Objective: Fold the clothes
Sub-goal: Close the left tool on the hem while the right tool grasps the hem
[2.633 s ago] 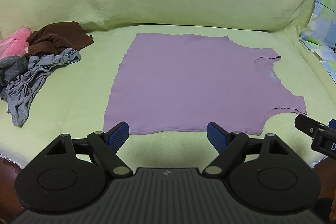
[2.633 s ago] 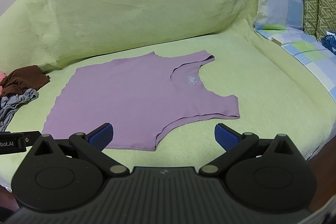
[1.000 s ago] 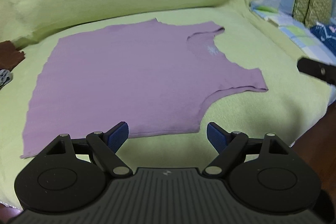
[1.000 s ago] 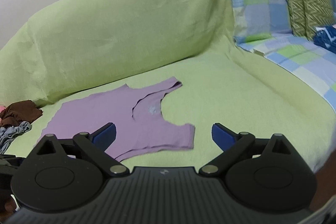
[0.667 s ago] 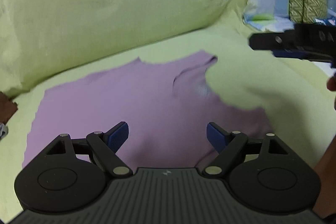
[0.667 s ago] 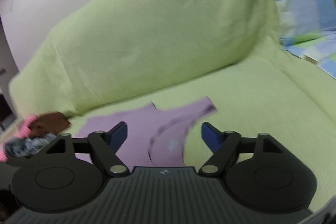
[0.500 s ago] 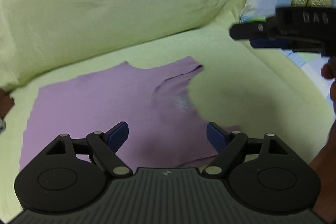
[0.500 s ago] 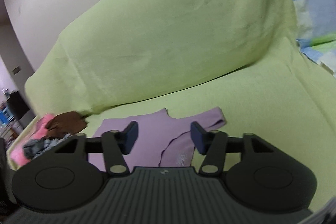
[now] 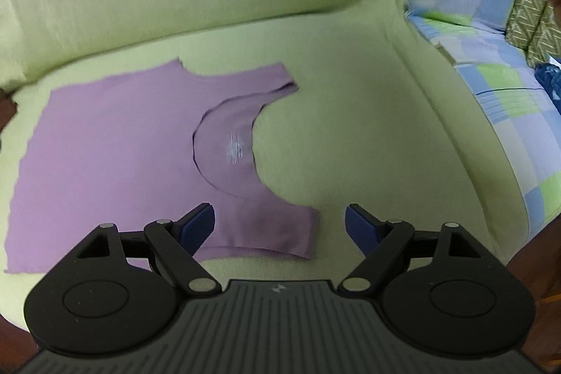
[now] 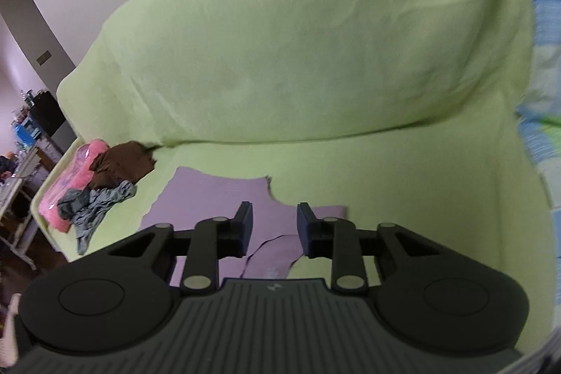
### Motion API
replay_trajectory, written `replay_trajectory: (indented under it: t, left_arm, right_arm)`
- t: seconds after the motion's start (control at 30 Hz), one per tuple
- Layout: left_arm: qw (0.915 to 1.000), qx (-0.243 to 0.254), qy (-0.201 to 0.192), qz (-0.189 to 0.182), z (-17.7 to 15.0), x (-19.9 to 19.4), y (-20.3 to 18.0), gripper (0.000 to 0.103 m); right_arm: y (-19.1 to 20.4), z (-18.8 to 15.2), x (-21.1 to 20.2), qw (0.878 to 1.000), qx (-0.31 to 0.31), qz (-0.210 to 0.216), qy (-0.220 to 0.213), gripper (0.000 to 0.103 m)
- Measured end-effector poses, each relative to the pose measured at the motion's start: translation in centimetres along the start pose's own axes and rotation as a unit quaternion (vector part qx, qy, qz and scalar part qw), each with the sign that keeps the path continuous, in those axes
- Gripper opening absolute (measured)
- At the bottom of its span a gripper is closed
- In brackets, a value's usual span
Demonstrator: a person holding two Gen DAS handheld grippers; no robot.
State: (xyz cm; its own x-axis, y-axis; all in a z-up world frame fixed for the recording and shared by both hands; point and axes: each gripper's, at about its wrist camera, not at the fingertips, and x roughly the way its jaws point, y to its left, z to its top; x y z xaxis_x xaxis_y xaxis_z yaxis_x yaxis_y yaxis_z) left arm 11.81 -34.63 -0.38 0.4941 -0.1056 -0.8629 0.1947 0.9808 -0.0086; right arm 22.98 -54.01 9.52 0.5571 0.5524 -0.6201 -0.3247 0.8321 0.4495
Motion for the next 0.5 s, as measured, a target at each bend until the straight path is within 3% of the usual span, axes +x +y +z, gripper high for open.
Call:
replay_trajectory:
  t: [0.23,0.37,0.5]
  left_arm:
    - [0.9997,0.001,0.007,0.022,0.0,3.2,-1.2,0.083]
    - [0.9976,-0.037,0.023,0.054,-1.1,5.5,-2.3,0.078]
    - [0.9944,-0.036,0.026,0.095,-2.4,6.8,-4.3,0.073]
  right_arm:
    - [-2.5,0.2,4.9,0.999,0.005,-0.004,0.050,0.028]
    - [-4.9,-0.5,8.3,0.996,0.007,-0.003,0.089,0.028]
    - [-7.6,-1.2,10.9,0.993,-0.009,0.013,0.119,0.028]
